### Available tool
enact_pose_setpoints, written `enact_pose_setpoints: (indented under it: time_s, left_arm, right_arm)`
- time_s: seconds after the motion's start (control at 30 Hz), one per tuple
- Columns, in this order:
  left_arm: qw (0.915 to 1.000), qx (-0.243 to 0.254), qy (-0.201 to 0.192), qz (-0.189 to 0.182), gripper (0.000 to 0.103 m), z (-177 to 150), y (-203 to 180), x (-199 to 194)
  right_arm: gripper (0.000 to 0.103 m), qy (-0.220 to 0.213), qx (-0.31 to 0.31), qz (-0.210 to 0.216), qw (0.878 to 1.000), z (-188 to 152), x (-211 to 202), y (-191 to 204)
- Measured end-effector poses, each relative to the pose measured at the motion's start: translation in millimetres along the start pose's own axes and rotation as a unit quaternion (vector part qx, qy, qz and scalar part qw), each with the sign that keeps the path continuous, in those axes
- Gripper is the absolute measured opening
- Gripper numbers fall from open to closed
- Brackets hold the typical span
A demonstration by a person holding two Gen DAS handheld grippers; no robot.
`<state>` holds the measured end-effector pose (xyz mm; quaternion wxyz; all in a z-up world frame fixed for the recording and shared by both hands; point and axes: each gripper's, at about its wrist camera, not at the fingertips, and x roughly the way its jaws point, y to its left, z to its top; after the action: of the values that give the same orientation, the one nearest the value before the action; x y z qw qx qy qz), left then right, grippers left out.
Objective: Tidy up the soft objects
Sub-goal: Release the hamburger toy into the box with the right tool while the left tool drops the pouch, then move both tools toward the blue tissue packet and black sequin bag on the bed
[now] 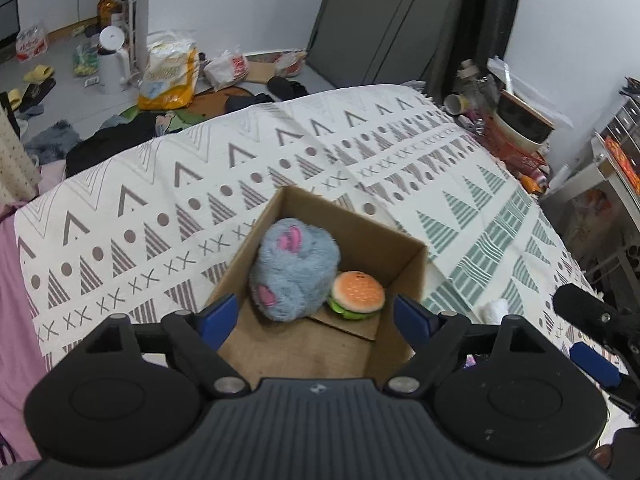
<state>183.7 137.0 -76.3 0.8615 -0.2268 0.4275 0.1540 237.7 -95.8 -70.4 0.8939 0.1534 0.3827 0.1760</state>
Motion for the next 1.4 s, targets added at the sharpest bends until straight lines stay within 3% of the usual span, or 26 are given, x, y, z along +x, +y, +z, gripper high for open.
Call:
enact_pose_setpoints:
  time_s: [0.33,0.8,1.4]
  left_arm:
    - [0.9990,0.033,-0.022,-0.022,0.102,-6,-35,-25]
    - [0.9955,0.060,-0.057,-0.046,0.102,-21,-78,-46]
    - [0.9916,0.116,-0.016,-0.055,0.102,-53,-130,-24]
  right_arm:
    - [0.103,-0.021,0.013,-0.011,1.000,20,-39,-39]
    - [0.103,-0.022,-0.003,-0.015,1.000,27,-66,-86]
    - [0.103,-0.013,-0.026,-0.002,1.000,22,-55,-132]
